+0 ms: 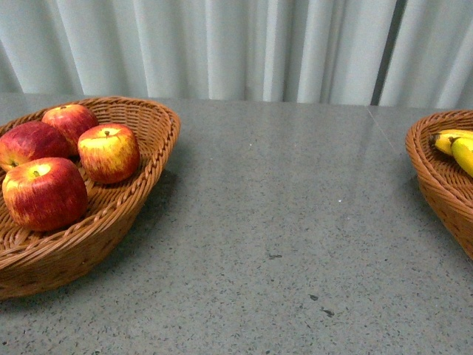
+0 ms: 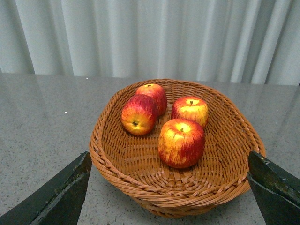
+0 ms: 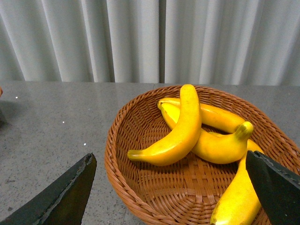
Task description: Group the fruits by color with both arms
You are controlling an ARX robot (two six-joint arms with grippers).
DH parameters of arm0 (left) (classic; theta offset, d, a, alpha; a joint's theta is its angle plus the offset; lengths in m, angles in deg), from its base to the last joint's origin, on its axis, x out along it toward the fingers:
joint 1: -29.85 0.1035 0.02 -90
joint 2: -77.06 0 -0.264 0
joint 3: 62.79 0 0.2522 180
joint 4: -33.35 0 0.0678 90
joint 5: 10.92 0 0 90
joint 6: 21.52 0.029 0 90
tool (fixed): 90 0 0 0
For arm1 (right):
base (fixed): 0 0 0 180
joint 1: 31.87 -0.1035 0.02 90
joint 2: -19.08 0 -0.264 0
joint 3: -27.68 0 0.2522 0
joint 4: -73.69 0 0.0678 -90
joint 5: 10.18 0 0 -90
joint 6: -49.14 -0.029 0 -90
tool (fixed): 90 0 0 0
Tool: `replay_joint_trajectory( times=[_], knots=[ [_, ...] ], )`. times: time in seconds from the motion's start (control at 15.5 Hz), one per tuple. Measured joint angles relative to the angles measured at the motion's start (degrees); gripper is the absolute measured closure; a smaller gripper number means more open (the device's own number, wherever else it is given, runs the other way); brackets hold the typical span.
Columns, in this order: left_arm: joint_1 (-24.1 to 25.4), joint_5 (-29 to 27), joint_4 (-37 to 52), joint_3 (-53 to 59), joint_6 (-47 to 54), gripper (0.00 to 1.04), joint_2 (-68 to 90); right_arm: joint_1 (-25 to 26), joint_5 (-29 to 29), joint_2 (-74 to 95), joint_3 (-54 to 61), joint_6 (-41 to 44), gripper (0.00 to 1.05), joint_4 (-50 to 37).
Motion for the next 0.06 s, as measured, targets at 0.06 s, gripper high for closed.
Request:
replay_joint_trajectory(
  times=[0.06],
  knots=[
    [0.0,0.0,0.0,0.0,0.0,0.07,0.0,0.0,0.0,0.0,0.0,0.0,0.07,0.0]
  ],
)
